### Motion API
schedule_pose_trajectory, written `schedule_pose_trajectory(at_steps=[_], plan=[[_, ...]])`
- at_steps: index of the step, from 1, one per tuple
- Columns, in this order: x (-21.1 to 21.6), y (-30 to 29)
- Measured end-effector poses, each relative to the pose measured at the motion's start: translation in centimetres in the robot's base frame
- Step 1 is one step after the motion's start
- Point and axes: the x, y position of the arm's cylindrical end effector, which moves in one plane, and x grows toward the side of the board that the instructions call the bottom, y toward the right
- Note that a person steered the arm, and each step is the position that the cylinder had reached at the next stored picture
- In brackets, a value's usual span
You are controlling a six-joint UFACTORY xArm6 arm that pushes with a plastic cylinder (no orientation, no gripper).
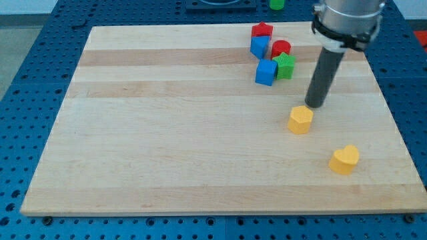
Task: Move the yellow hexagon towards bottom center
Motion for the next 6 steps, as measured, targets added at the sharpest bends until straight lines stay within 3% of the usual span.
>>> schedule_pose_trajectory(at_steps=[1,4,5,6], plan=[[0.3,-2.5],[13.0,-3.8],[11.8,-4.2],[6.8,-4.2]])
